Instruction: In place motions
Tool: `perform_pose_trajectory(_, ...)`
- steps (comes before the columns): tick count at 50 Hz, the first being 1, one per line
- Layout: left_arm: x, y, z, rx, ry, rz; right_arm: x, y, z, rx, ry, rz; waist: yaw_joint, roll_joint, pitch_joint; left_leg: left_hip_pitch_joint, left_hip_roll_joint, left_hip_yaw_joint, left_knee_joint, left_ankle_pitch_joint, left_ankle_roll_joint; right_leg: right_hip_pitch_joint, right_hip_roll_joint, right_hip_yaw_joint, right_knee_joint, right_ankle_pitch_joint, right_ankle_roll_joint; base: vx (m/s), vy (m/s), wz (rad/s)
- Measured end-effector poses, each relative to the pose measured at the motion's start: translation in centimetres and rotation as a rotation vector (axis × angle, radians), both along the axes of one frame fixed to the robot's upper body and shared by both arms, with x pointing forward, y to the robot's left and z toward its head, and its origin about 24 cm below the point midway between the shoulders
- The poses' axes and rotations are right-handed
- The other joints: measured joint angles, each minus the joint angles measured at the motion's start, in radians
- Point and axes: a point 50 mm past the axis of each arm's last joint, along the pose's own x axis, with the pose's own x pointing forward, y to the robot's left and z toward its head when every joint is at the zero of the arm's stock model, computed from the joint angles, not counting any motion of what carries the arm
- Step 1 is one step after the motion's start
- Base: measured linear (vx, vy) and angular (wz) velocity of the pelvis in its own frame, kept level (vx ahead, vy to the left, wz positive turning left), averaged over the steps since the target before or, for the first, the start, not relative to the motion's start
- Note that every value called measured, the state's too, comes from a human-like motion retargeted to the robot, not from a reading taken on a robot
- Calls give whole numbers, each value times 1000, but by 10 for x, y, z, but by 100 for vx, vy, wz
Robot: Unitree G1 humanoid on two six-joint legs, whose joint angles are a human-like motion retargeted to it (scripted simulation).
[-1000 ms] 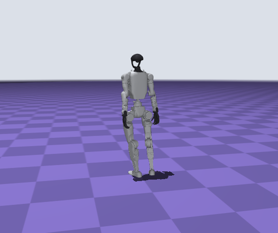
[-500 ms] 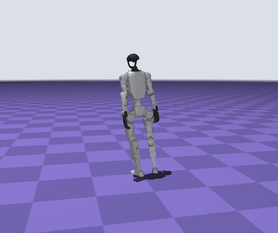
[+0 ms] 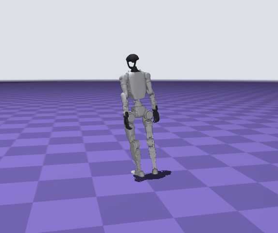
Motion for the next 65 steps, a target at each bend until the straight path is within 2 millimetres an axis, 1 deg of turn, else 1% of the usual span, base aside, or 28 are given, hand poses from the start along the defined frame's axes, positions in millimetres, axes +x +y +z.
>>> perform_pose_trajectory(7,5,5,0,6,-20,0,3,1,0,8,-10,22,-2,2,-7,5,-1,1,1,-5,2,8,3,-2,-7,-2,0,0,0,0)
perform_pose_trajectory(15,18,12,0,13,-63,-20,1,-1,0,4,-8,15,1,-5,-1,2,-3,-3,4,-3,0,14,2,-5,-7,-2,6,0,0,0)
perform_pose_trajectory(20,29,32,3,58,-89,-45,2,-7,1,9,-29,4,-6,-14,15,-10,7,-11,6,6,-13,4,6,-7,11,2,30,-2,-3,6)
perform_pose_trajectory(23,35,49,7,107,-104,-24,7,-11,3,5,-65,0,-20,-13,28,-28,33,-6,0,12,-25,-44,14,25,81,10,101,-8,-11,-11)
perform_pose_trajectory(25,39,61,10,136,-114,-5,11,-15,4,-8,-92,-9,-16,-7,44,-34,63,16,-6,14,-37,-80,21,63,144,8,128,-11,-14,-50)
perform_pose_trajectory(26,41,68,12,152,-120,-2,11,-18,5,-17,-100,-20,-17,-7,54,-36,73,25,-7,15,-43,-87,21,74,162,20,129,-8,-15,-40)
perform_pose_trajectory(27,44,75,14,170,-127,-1,10,-21,5,-25,-106,-32,-19,-7,65,-37,83,32,-9,17,-50,-90,17,78,177,34,122,-7,-17,-16)
perform_pose_trajectory(28,48,81,16,190,-137,-2,8,-25,6,-33,-108,-46,-24,-4,75,-38,94,36,-10,18,-57,-89,7,67,186,53,99,-6,-20,-2)
perform_pose_trajectory(30,55,94,21,228,-161,-8,0,-32,8,-58,-100,-82,-30,3,93,-40,119,41,-10,20,-73,-77,-26,23,190,100,23,-3,-25,14)
perform_pose_trajectory(32,64,106,26,257,-185,-17,-15,-41,10,-94,-85,-136,-34,11,102,-47,144,40,-10,20,-90,-70,-56,4,178,142,-54,-1,-21,24)
perform_pose_trajectory(36,82,132,39,320,-233,-17,-48,-55,17,-167,-41,-271,-40,19,118,-61,187,21,-9,19,-124,-70,-96,52,131,224,-186,3,-32,25)
perform_pose_trajectory(37,87,139,43,339,-243,-12,-56,-58,19,-184,-31,-304,-47,16,124,-66,192,14,-9,19,-133,-66,-105,67,109,253,-198,-5,-37,31)
perform_pose_trajectory(38,91,146,47,360,-254,-3,-63,-60,21,-199,-19,-333,-57,5,129,-73,190,10,-8,18,-142,-59,-117,82,81,275,-162,-7,-44,31)
perform_pose_trajectory(40,103,161,57,406,-290,20,-73,-63,24,-224,-3,-387,-82,-19,149,-88,191,1,-9,17,-163,-63,-122,160,57,268,-91,-8,-53,33)
perform_pose_trajectory(41,109,168,63,425,-315,30,-78,-65,26,-237,3,-413,-94,-29,163,-96,193,-6,-8,17,-175,-62,-120,176,48,240,-61,-10,-51,37)
perform_pose_trajectory(42,116,175,69,444,-343,38,-84,-66,27,-251,8,-440,-105,-38,180,-104,198,-12,-8,17,-188,-60,-116,177,36,204,-40,-13,-47,35)
perform_pose_trajectory(43,125,182,75,460,-375,44,-89,-66,28,-262,12,-467,-112,-43,201,-111,208,-17,-8,17,-202,-54,-110,148,23,152,-38,-12,-47,31)
perform_pose_trajectory(45,145,193,88,487,-447,46,-103,-66,31,-285,23,-528,-118,-53,249,-123,224,-15,-9,18,-229,-40,-95,68,-23,82,-50,-8,-50,21)
perform_pose_trajectory(46,158,194,93,493,-492,45,-110,-65,33,-293,28,-567,-109,-49,280,-125,236,-3,-12,19,-240,-44,-86,81,-36,71,-55,-10,-49,-13)
perform_pose_trajectory(47,172,193,97,495,-544,46,-115,-64,34,-301,27,-607,-93,-42,311,-131,252,14,-15,19,-252,-61,-81,100,-38,62,-59,-29,-35,-68)
perform_pose_trajectory(50,224,177,109,480,-739,79,-117,-68,36,-324,-25,-714,-16,-10,401,-165,318,96,-25,19,-285,-195,-69,196,7,46,-71,-50,-25,-148)
perform_pose_trajectory(52,240,178,121,476,-833,109,-116,-78,40,-361,-63,-746,-25,0,455,-186,355,135,-39,30,-309,-256,-43,227,0,38,-98,-50,-9,-151)
perform_pose_trajectory(55,251,188,137,518,-894,133,-114,-95,48,-418,-128,-795,-68,0,534,-219,401,186,-57,51,-335,-338,-12,255,-9,32,-133,-35,-15,-131)
perform_pose_trajectory(57,259,194,147,551,-907,119,-117,-100,52,-429,-160,-849,-113,-9,543,-303,399,202,-63,73,-338,-440,-17,273,-8,43,-149,-37,-15,-83)
perform_pose_trajectory(59,269,197,158,580,-923,98,-127,-102,56,-441,-179,-909,-149,-6,543,-397,400,208,-63,94,-338,-542,-19,288,-12,55,-163,-40,-8,-66)
perform_pose_trajectory(60,276,198,164,594,-933,89,-133,-102,58,-450,-185,-939,-165,-2,543,-443,401,213,-63,104,-338,-593,-19,296,-13,61,-171,-35,-9,-73)
perform_pose_trajectory(63,295,202,187,634,-988,69,-149,-101,63,-484,-184,-1010,-198,-26,543,-537,406,246,-71,121,-338,-725,-14,306,-26,77,-198,-34,-2,-113)
perform_pose_trajectory(65,311,199,202,653,-1043,47,-158,-101,67,-510,-188,-1054,-220,-35,543,-597,420,263,-69,124,-338,-807,-2,335,-28,82,-204,-21,-12,-128)
